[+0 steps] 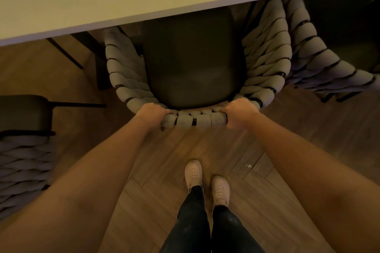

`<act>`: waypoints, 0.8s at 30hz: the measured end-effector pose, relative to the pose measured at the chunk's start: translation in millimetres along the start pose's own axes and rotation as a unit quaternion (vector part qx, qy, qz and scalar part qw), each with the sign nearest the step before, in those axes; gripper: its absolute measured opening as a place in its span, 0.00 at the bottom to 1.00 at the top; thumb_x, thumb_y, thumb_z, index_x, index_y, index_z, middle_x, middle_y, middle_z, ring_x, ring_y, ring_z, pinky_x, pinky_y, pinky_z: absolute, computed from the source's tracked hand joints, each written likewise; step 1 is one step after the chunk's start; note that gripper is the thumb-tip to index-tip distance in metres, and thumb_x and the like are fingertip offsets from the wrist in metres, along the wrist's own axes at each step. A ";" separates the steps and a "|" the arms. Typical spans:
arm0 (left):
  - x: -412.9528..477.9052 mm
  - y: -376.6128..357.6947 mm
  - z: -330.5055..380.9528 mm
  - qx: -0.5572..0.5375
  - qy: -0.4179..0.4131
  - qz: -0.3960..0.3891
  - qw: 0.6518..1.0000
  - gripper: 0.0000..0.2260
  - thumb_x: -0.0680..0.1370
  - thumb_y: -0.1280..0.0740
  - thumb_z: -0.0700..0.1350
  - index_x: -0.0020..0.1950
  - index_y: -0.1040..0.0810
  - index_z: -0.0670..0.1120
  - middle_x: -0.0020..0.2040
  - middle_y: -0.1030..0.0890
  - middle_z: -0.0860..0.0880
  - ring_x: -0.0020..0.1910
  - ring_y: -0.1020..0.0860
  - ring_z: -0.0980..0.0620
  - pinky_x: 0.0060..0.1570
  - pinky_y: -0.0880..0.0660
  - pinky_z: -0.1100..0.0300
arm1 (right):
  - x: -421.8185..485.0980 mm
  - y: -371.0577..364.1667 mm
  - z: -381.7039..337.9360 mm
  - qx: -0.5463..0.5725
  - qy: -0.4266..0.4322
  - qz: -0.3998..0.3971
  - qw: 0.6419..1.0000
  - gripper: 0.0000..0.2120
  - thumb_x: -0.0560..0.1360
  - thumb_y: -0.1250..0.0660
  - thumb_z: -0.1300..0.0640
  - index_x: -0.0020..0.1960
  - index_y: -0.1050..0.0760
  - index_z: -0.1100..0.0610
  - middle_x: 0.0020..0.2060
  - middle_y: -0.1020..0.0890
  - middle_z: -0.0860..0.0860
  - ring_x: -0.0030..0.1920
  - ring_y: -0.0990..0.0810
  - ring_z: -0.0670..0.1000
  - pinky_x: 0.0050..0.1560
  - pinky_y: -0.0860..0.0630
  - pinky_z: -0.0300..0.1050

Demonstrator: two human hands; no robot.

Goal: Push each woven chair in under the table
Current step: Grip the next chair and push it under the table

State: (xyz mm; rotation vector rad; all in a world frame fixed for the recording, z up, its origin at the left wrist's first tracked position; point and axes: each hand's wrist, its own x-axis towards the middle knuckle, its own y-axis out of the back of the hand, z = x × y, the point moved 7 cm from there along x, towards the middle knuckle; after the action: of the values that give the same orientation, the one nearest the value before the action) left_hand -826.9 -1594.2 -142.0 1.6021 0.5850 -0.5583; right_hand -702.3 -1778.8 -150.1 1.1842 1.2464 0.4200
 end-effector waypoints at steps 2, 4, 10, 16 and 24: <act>5.4 6.0 -4.8 -0.014 -0.003 0.009 1.000 0.24 0.79 0.36 0.48 0.74 0.37 0.56 0.63 0.23 0.49 0.58 0.23 0.49 0.54 0.25 0.55 | 7.2 5.4 6.2 -0.003 0.014 -0.007 1.000 0.04 0.73 0.34 0.50 0.45 0.22 0.49 0.30 0.27 0.43 0.30 0.28 0.43 0.27 0.45 0.32; 9.0 9.9 -8.4 -0.016 -0.008 0.015 1.000 0.24 0.79 0.36 0.48 0.75 0.37 0.56 0.62 0.23 0.49 0.58 0.23 0.48 0.52 0.27 0.55 | 15.0 5.3 9.7 0.010 0.027 -0.015 0.999 0.03 0.72 0.33 0.51 0.44 0.23 0.49 0.32 0.25 0.44 0.30 0.28 0.44 0.26 0.42 0.33; 16.8 6.6 -12.5 -0.019 -0.011 0.013 1.000 0.22 0.80 0.37 0.47 0.73 0.36 0.57 0.63 0.24 0.50 0.58 0.23 0.49 0.52 0.26 0.55 | 17.7 0.4 15.3 0.000 0.019 -0.003 1.000 0.05 0.72 0.35 0.47 0.47 0.25 0.43 0.34 0.23 0.44 0.34 0.26 0.46 0.32 0.39 0.39; 20.7 4.1 -11.9 -0.012 0.023 0.032 0.999 0.19 0.78 0.35 0.45 0.69 0.31 0.52 0.63 0.25 0.48 0.62 0.26 0.46 0.61 0.30 0.50 | 16.6 7.4 17.9 -0.017 0.030 0.005 0.999 0.11 0.73 0.34 0.46 0.56 0.24 0.42 0.43 0.19 0.46 0.41 0.21 0.49 0.38 0.29 0.42; -80.7 -36.0 11.6 -0.173 0.118 0.127 0.970 0.34 0.77 0.37 0.41 0.80 0.51 0.50 0.79 0.52 0.44 0.78 0.54 0.45 0.77 0.53 0.48 | 3.9 0.6 -17.4 0.045 0.019 -0.083 0.995 0.39 0.70 0.31 0.33 0.75 0.39 0.45 0.65 0.26 0.51 0.61 0.25 0.55 0.57 0.27 0.51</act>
State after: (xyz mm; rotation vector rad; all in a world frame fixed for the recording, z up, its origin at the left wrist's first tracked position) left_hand -911.6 -1606.6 -117.1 1.3884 0.6040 -0.0663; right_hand -716.2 -1767.6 -149.2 1.1428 1.3969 0.2665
